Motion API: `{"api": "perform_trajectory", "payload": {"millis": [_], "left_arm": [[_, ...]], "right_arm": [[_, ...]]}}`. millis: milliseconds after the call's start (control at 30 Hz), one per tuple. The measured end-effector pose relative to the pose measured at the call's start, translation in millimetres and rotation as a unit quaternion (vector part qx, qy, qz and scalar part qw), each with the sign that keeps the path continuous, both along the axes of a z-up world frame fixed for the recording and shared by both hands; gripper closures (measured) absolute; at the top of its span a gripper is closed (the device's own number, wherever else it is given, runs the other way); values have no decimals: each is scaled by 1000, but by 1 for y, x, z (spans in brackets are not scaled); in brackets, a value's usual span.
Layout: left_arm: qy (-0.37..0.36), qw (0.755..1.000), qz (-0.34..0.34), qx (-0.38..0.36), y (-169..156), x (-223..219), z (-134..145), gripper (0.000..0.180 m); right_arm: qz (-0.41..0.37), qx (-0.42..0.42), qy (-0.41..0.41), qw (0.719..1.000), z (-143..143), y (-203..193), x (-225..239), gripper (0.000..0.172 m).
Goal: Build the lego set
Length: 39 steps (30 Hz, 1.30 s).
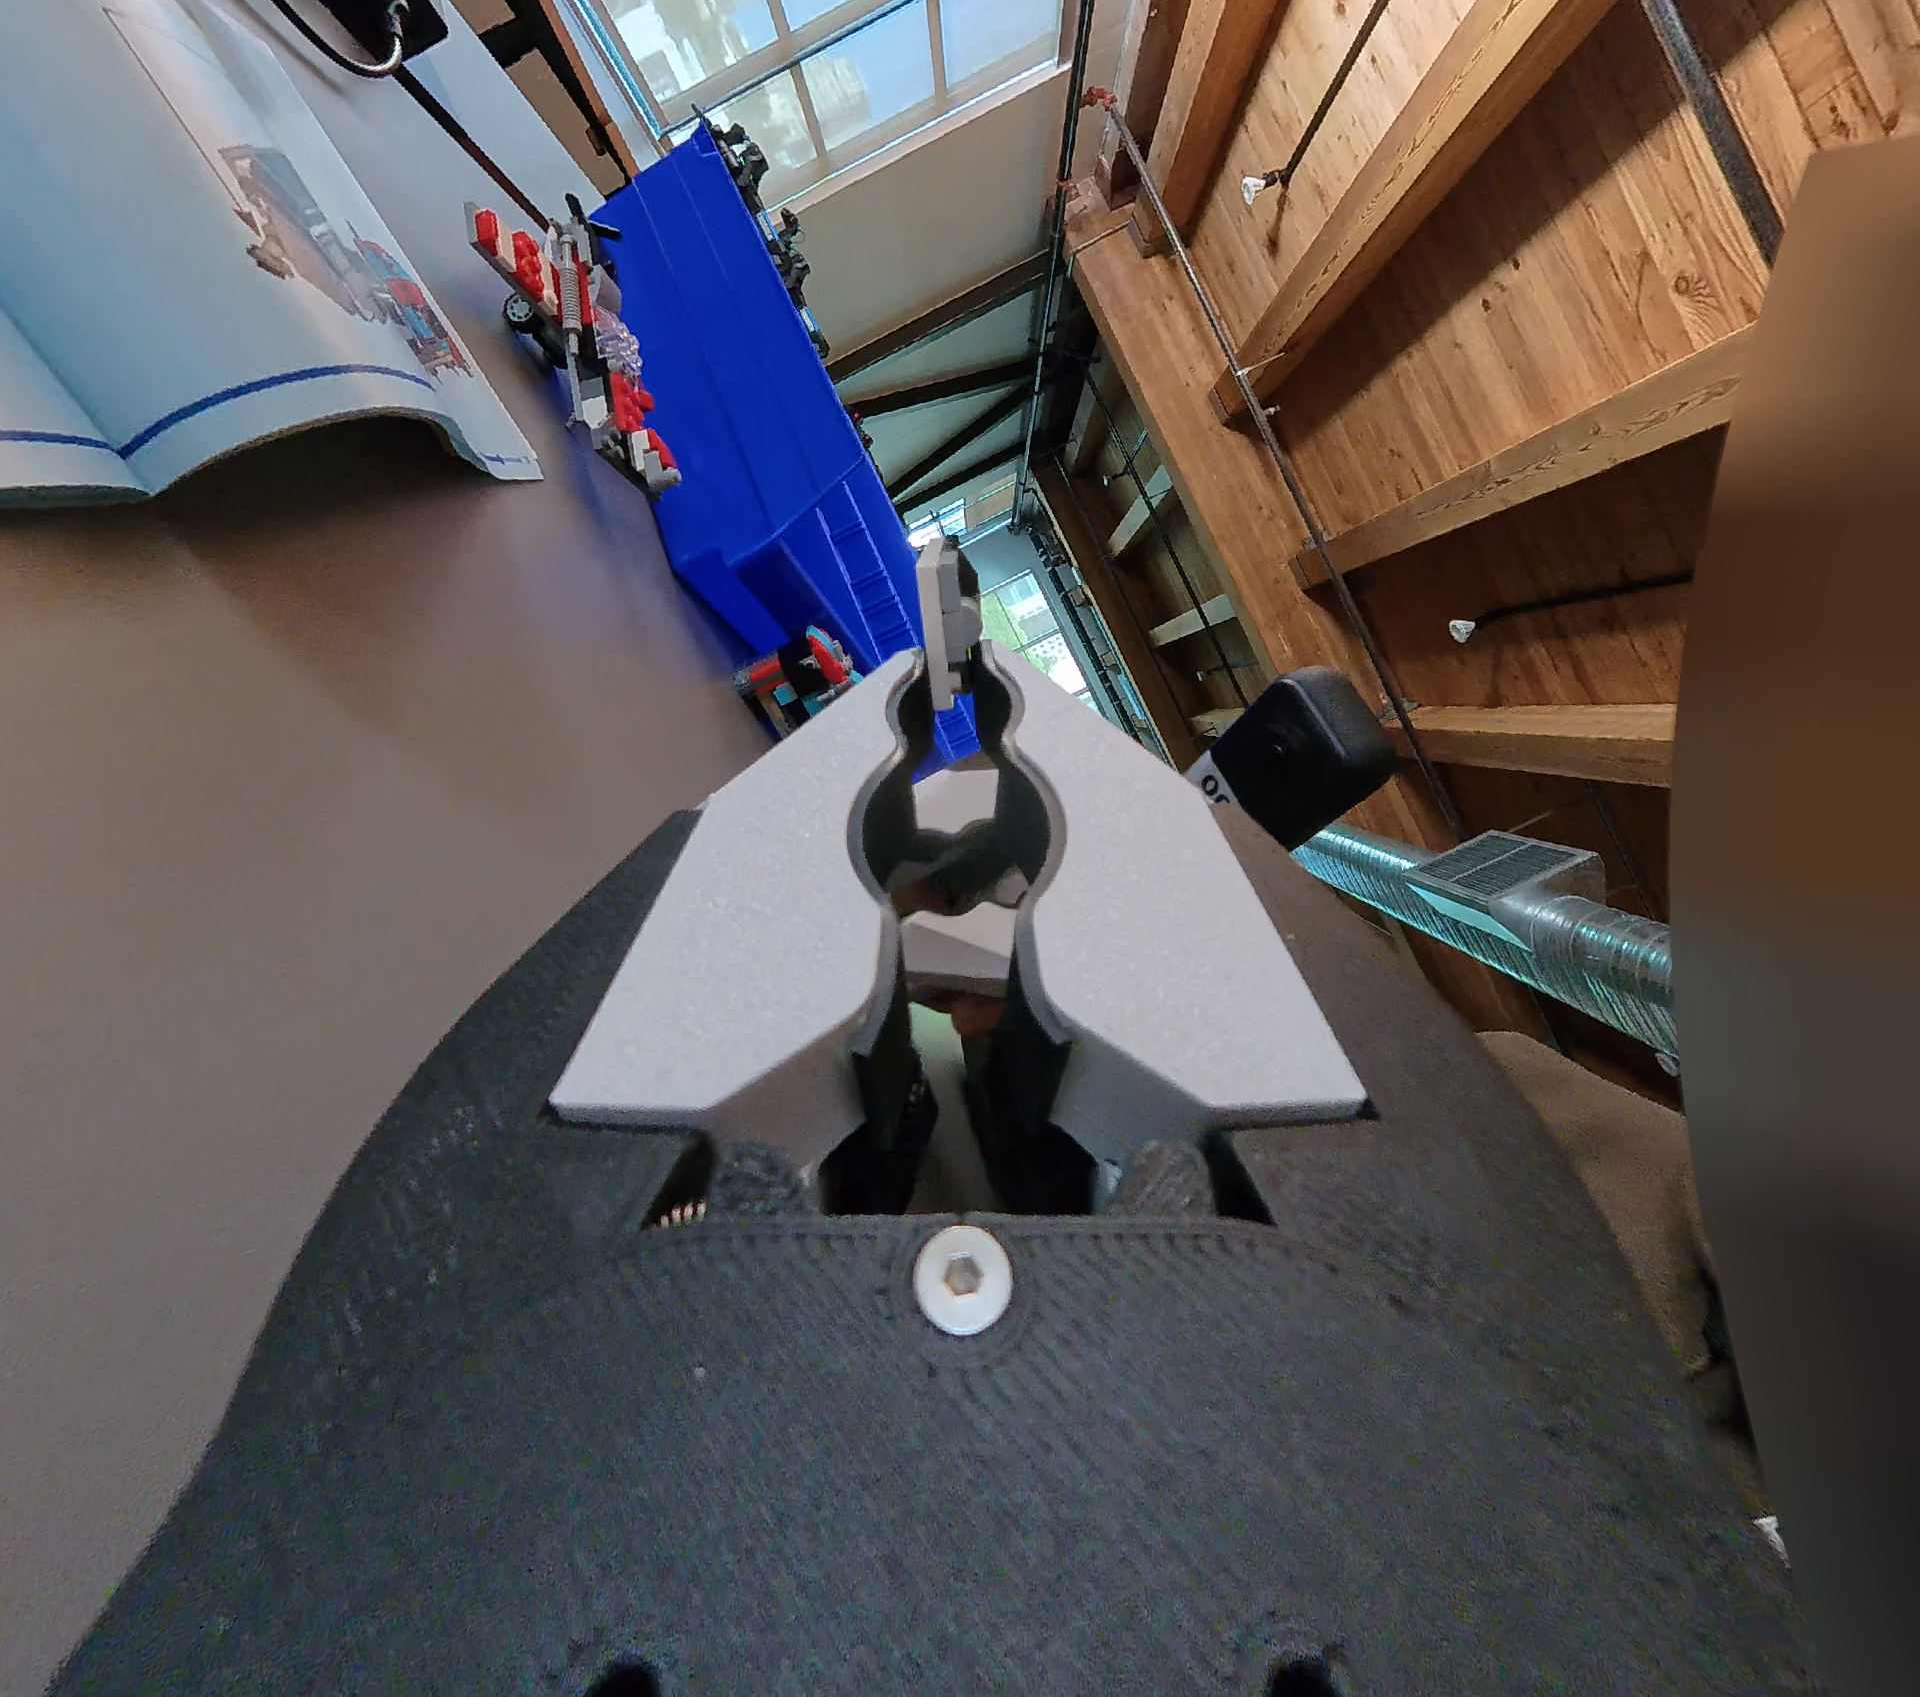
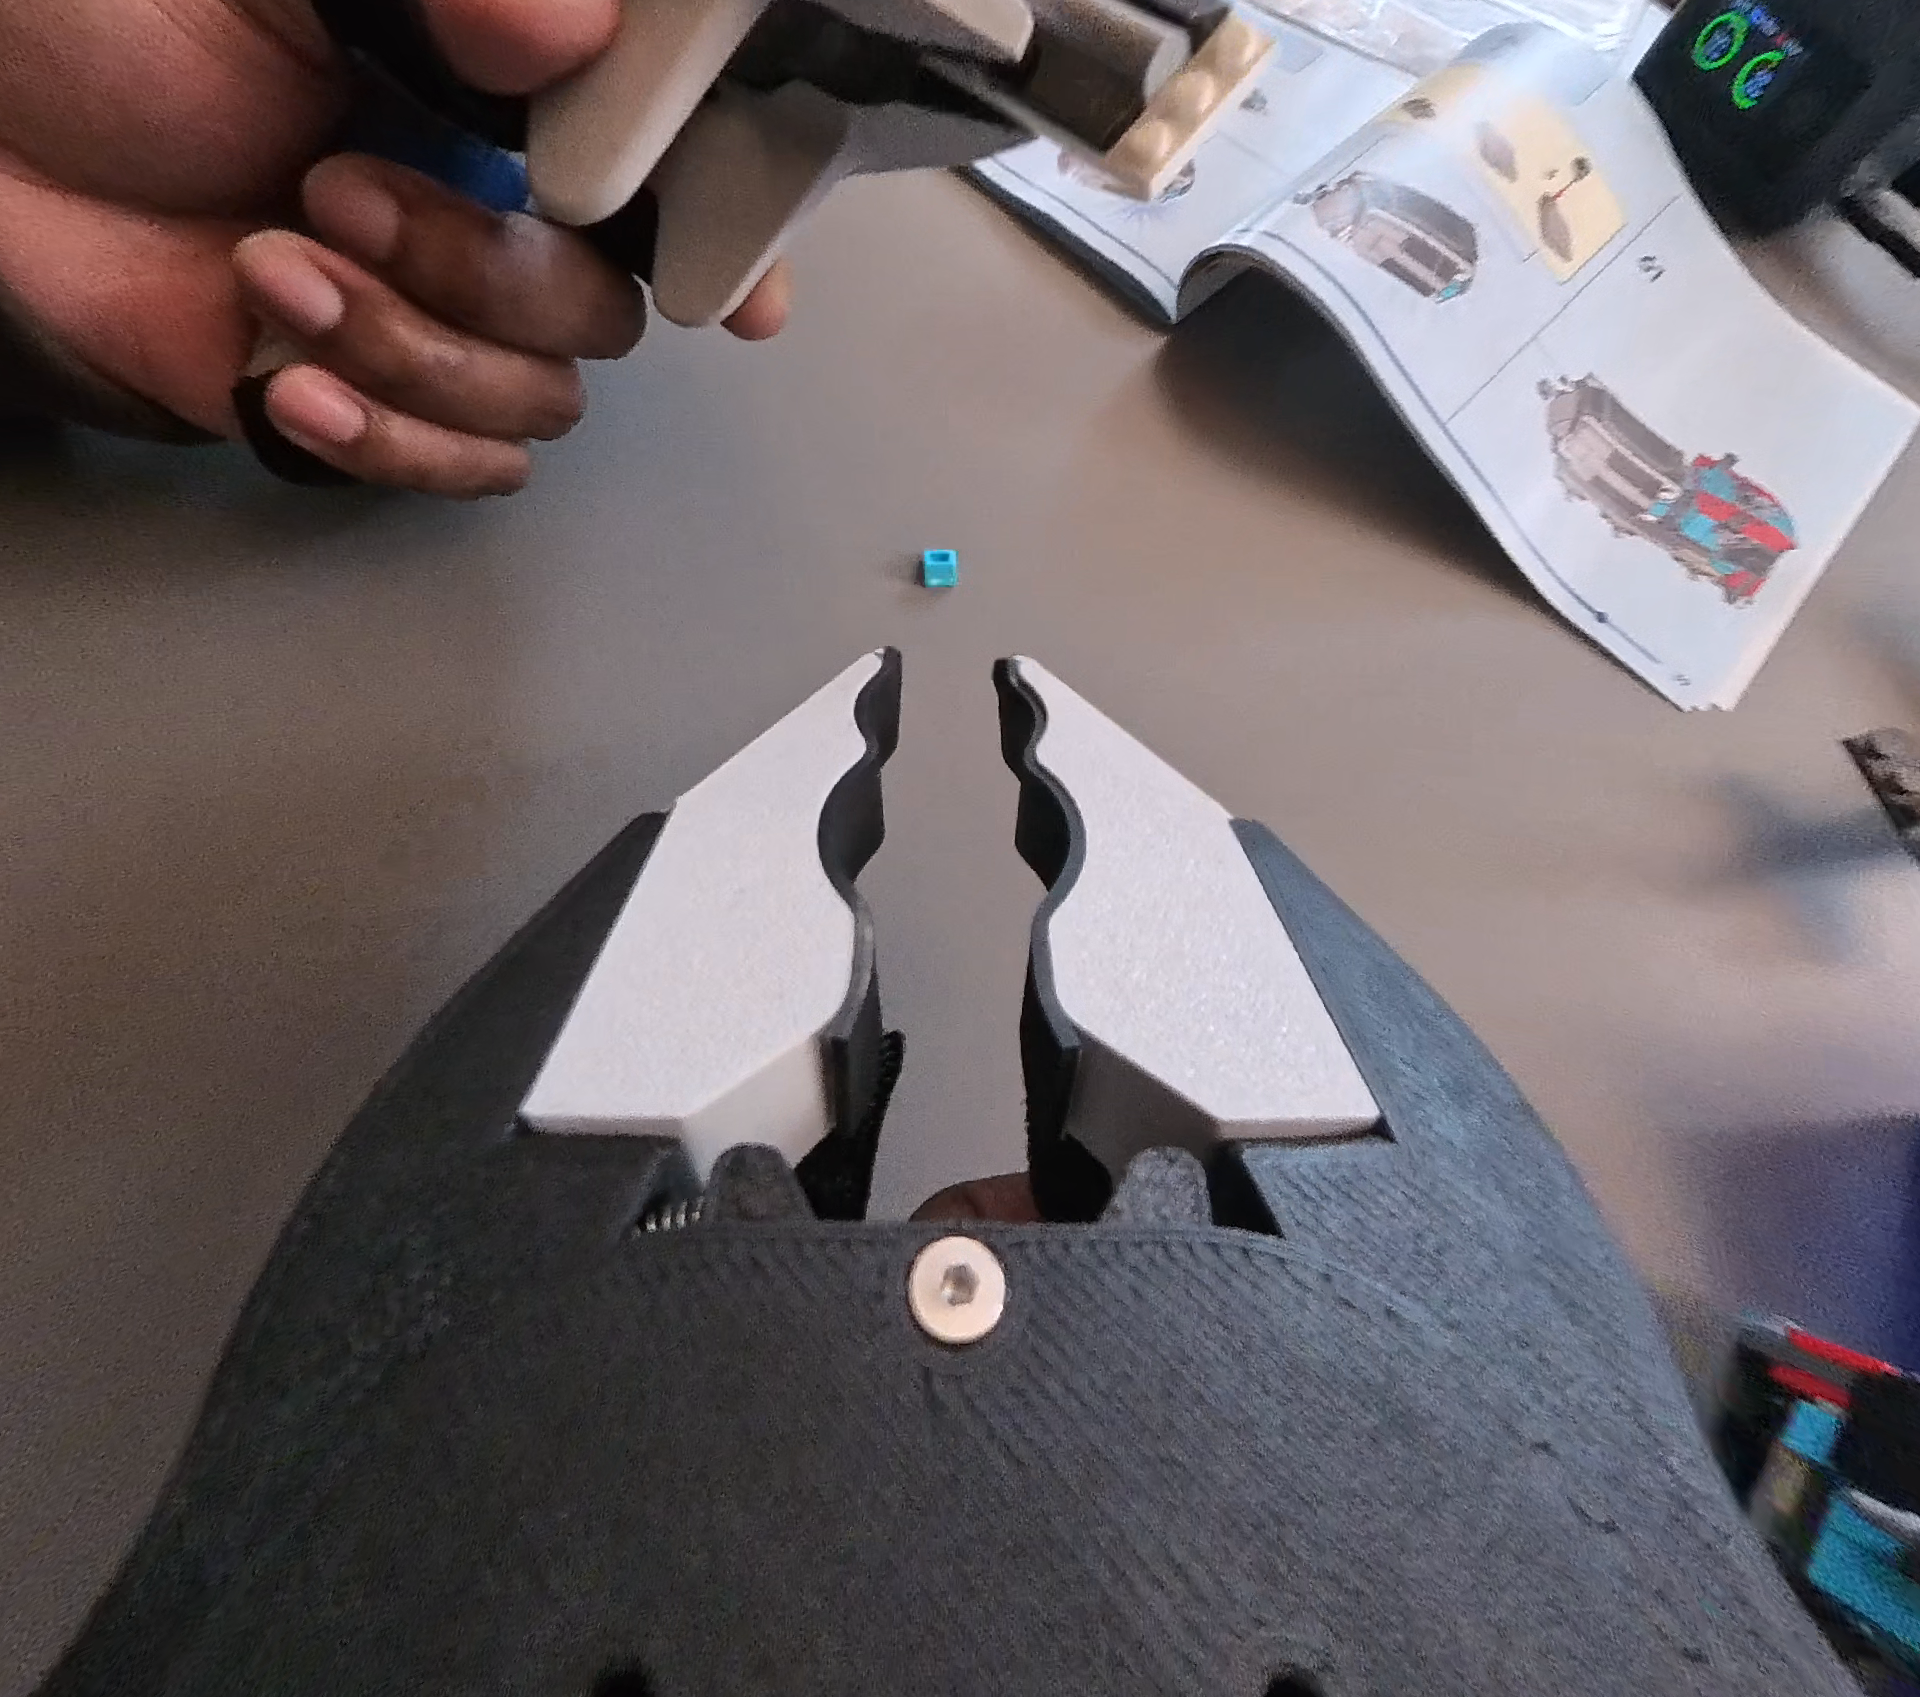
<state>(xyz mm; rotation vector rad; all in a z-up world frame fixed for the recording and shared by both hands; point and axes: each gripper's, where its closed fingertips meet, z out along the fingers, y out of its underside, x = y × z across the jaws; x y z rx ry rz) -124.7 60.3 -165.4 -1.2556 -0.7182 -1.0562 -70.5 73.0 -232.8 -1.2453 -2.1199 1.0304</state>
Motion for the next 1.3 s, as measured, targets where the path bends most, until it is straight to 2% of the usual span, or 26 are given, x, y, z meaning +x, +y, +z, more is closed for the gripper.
{"api": "perform_trajectory", "payload": {"millis": [267, 400, 467, 533, 600, 700, 767, 867, 967, 1300], "left_arm": [[8, 1000, 5, 4, -2, -1, 5, 173], [10, 1000, 7, 3, -2, -3, 4, 173], [11, 1000, 9, 2, -2, -4, 4, 173], [11, 1000, 9, 1, -2, -4, 3, 173], [11, 1000, 9, 2, -3, -4, 4, 173], [14, 1000, 10, 2, -3, -5, 4, 173], [14, 1000, 12, 0, -3, -6, 3, 173], [12, 1000, 11, -2, -2, -6, 1, 173], [7, 1000, 9, -7, -1, -6, -3, 173], [-3, 1000, 8, -8, -1, -7, -5, 173]], "right_arm": [[-11, 37, -35, 999, -31, -17, -22, 148], [-20, 62, -32, 997, -34, -18, -34, 145], [-16, 59, -35, 998, -35, -19, -37, 149], [-6, 57, -37, 998, -36, -21, -38, 161], [6, 55, -30, 998, -33, -22, -36, 162], [21, 63, 29, 997, -9, -18, -31, 162], [23, 58, 91, 994, 21, -12, -26, 161], [10, 25, 169, 985, 64, 1, -18, 151], [-12, -13, 186, 982, 81, 18, -11, 150], [-114, -14, 56, 992, 32, 64, -6, 153]]}}
